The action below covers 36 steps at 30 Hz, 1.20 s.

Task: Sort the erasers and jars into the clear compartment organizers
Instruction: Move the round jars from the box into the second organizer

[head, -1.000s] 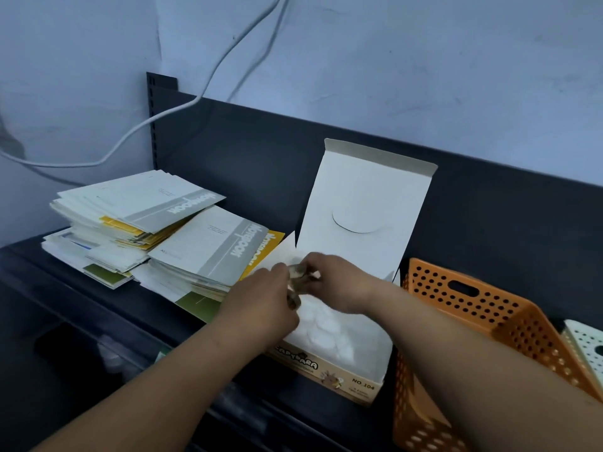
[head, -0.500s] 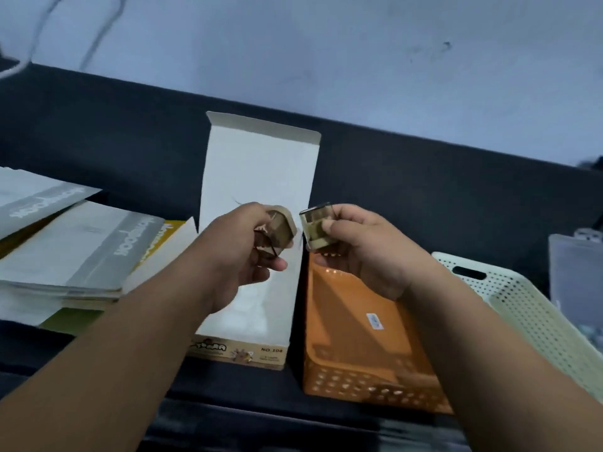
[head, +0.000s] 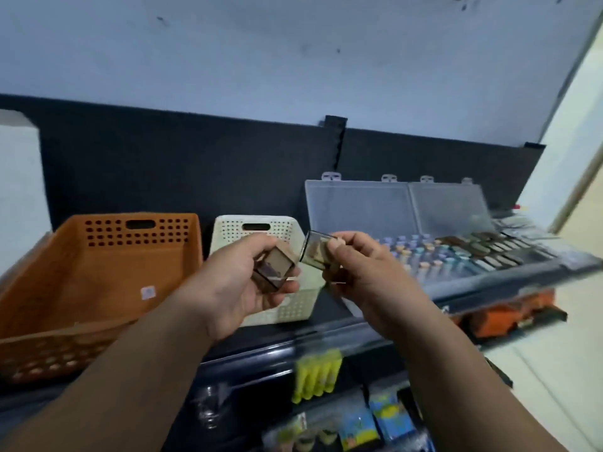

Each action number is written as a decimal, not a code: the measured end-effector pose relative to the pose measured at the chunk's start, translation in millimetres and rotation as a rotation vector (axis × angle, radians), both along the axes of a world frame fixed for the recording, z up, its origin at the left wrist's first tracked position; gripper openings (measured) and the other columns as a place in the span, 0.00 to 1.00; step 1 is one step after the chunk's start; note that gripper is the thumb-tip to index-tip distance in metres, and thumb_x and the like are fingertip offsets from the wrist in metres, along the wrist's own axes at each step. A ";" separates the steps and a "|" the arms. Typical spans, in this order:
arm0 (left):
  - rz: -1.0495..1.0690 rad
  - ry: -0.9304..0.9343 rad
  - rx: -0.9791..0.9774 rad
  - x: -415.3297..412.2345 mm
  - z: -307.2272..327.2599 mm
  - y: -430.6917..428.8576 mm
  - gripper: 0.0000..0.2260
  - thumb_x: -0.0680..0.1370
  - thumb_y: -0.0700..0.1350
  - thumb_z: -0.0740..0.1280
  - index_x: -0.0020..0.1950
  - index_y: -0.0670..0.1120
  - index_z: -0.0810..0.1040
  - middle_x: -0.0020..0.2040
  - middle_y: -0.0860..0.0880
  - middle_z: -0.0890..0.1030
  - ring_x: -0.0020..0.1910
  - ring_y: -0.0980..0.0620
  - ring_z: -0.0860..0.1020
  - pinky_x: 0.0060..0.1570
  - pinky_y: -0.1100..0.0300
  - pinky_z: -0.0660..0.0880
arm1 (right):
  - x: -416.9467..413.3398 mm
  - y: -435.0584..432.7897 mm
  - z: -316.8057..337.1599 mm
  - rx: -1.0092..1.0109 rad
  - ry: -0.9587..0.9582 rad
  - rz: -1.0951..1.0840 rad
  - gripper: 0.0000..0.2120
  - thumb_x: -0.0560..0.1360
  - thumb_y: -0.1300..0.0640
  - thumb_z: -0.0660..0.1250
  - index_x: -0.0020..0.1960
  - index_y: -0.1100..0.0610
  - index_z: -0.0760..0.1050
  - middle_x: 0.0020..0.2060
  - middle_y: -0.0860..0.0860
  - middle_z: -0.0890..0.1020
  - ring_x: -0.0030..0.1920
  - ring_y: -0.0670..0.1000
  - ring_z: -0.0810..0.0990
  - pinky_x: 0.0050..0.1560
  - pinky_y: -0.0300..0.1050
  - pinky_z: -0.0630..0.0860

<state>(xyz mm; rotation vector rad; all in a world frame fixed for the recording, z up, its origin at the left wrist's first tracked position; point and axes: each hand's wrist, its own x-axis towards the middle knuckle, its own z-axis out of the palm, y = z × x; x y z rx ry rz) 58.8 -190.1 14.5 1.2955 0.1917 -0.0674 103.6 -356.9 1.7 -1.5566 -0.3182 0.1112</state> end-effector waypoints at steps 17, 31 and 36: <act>-0.395 0.062 -0.104 87.0 -22.4 -306.7 0.09 0.79 0.43 0.60 0.56 0.41 0.75 0.44 0.39 0.82 0.39 0.44 0.81 0.32 0.57 0.77 | 21.1 -315.4 -34.8 0.053 0.037 -0.339 0.19 0.76 0.71 0.61 0.59 0.53 0.74 0.49 0.56 0.83 0.44 0.54 0.80 0.50 0.53 0.74; -0.499 -0.267 0.232 229.0 -7.7 -402.5 0.16 0.72 0.37 0.72 0.58 0.47 0.76 0.54 0.48 0.81 0.47 0.55 0.79 0.38 0.71 0.74 | 143.5 -417.9 -23.6 -0.179 -0.035 -0.576 0.15 0.75 0.61 0.70 0.58 0.49 0.75 0.53 0.50 0.82 0.54 0.52 0.80 0.50 0.47 0.76; -0.433 -0.282 0.454 262.7 -10.8 -429.7 0.18 0.70 0.40 0.75 0.56 0.54 0.75 0.51 0.52 0.79 0.50 0.51 0.79 0.56 0.50 0.77 | 181.4 -450.5 -24.8 -0.306 -0.041 -0.642 0.17 0.74 0.60 0.70 0.61 0.49 0.74 0.53 0.47 0.81 0.52 0.48 0.80 0.49 0.47 0.80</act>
